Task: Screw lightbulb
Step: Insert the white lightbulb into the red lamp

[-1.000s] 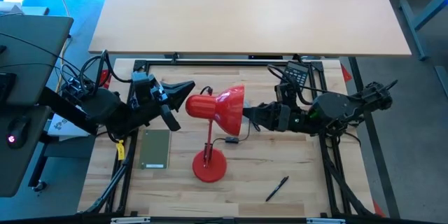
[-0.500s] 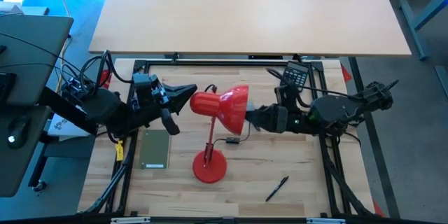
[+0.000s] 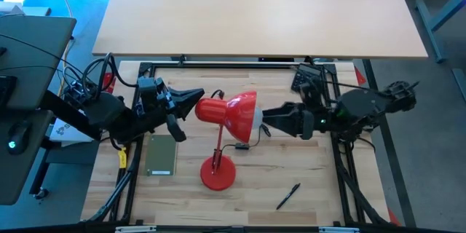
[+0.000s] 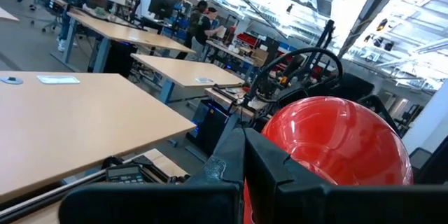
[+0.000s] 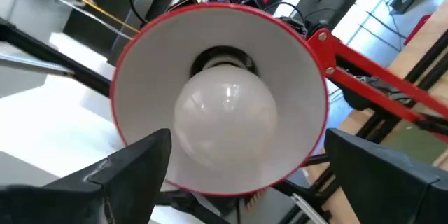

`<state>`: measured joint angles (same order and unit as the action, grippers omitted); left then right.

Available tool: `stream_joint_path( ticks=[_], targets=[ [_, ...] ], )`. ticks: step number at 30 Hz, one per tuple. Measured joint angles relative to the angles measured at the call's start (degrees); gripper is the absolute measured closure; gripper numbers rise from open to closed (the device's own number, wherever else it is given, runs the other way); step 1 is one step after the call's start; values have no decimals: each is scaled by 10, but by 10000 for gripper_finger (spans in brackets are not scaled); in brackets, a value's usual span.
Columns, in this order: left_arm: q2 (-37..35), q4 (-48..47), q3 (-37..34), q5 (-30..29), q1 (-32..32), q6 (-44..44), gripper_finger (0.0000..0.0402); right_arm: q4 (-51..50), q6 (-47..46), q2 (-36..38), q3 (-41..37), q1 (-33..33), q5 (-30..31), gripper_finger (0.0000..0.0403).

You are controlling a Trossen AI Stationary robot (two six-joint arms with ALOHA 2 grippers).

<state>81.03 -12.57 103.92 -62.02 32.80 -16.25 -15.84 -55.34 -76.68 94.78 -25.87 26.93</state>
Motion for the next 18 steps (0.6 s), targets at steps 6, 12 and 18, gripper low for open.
stream_joint_path(
  ticks=[6,12,18],
  targets=[
    [0,0,0,-16,0,0,402,-63,2,22,0,-1,-23,33],
    [-1,6,0,-21,0,-1,402,-87,-25,22,0,-2,-77,33],
    [-2,24,0,-23,0,-1,402,-88,-78,21,0,-2,-79,33]
  ],
)
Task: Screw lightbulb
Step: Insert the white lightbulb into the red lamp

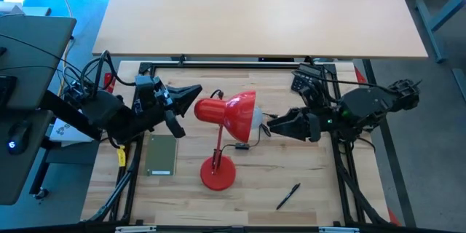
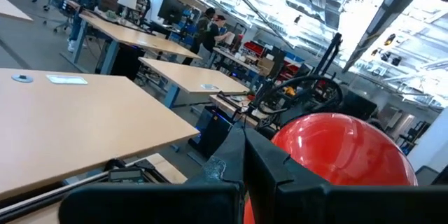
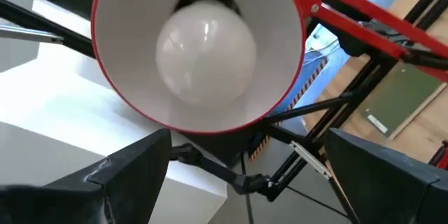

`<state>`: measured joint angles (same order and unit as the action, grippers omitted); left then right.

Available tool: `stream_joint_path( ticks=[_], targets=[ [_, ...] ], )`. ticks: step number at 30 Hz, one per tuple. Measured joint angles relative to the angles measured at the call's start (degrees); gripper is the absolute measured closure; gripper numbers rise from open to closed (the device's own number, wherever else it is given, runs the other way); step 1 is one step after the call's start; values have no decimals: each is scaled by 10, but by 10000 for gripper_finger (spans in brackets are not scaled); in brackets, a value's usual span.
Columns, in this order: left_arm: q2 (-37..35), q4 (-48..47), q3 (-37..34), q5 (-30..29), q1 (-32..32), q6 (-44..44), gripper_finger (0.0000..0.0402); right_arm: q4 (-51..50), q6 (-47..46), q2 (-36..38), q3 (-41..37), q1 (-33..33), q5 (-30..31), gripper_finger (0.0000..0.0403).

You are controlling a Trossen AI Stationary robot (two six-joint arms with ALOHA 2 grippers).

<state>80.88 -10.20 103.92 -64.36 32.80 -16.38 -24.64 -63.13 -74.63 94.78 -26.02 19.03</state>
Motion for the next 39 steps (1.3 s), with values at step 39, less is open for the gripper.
stream_joint_path(
  ticks=[39],
  targets=[
    [-1,11,0,-30,0,0,402,116,1265,-42,0,-66,186,33]
  ],
)
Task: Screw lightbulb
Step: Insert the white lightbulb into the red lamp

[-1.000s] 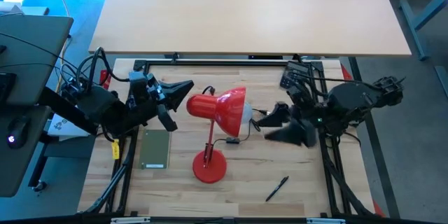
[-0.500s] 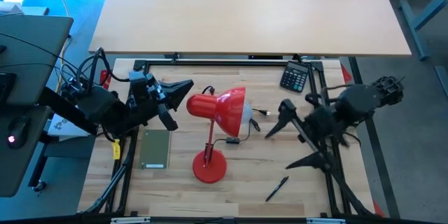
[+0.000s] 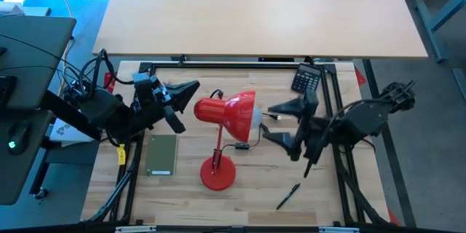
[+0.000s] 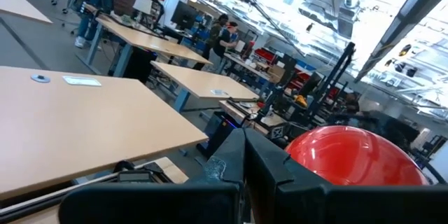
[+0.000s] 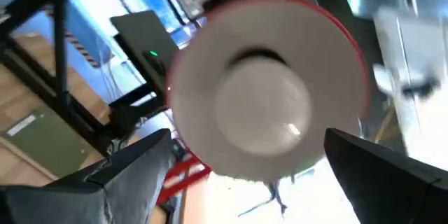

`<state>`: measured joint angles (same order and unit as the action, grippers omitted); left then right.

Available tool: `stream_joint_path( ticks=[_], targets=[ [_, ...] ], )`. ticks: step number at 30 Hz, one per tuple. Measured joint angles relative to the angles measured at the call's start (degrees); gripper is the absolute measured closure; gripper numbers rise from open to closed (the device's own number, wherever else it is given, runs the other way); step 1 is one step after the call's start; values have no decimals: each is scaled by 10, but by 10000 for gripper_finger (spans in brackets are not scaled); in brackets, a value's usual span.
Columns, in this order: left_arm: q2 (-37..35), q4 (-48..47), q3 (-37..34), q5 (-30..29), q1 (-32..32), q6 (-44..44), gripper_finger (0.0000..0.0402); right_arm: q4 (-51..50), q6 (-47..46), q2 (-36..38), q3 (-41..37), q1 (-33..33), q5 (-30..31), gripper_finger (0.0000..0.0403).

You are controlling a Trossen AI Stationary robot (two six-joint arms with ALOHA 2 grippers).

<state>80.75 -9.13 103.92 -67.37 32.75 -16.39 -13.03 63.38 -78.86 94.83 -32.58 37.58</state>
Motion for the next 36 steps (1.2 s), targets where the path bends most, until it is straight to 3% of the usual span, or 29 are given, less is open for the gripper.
stream_joint_path(
  ticks=[7,17,24,36],
  targets=[
    [0,0,0,0,0,0,401,66,160,-26,0,10,-10,33],
    [0,-6,0,0,-1,1,401,80,175,-33,0,49,-19,33],
    [0,-12,0,-11,-1,2,402,84,177,-42,0,59,-67,33],
    [0,-13,0,-12,-1,1,401,142,189,-62,0,78,-63,33]
  ],
)
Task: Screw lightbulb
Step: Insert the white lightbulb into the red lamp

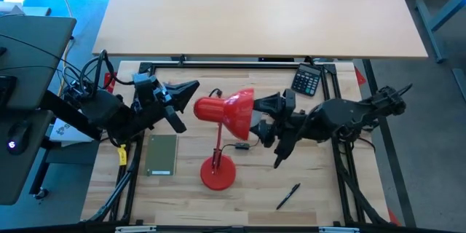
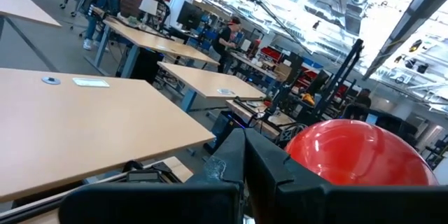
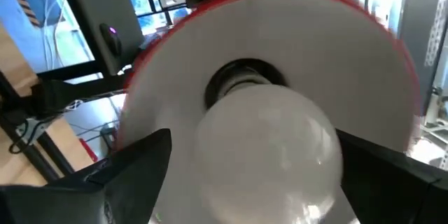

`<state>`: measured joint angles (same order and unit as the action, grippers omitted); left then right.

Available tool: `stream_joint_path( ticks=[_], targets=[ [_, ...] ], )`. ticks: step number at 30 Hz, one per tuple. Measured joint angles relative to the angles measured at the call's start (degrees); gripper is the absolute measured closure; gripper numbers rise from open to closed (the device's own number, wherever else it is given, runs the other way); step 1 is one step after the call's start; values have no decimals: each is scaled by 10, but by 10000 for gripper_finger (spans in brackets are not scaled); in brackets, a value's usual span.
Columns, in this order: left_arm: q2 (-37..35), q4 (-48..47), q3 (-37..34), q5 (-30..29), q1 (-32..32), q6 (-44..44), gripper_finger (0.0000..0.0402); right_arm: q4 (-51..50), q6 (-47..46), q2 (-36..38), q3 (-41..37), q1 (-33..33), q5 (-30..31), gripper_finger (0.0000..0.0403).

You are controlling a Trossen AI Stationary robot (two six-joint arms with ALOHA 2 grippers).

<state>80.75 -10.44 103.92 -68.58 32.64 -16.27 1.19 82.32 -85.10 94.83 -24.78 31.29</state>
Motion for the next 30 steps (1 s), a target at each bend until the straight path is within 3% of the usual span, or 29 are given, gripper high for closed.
stream_joint_path(
  ticks=[13,24,30],
  targets=[
    [0,-3,0,0,0,0,402,3,-13,0,0,4,1,38],
    [0,-3,0,0,0,0,401,5,-28,0,0,4,2,122],
    [0,-7,0,0,0,0,402,5,-81,0,0,3,2,130]
  ],
)
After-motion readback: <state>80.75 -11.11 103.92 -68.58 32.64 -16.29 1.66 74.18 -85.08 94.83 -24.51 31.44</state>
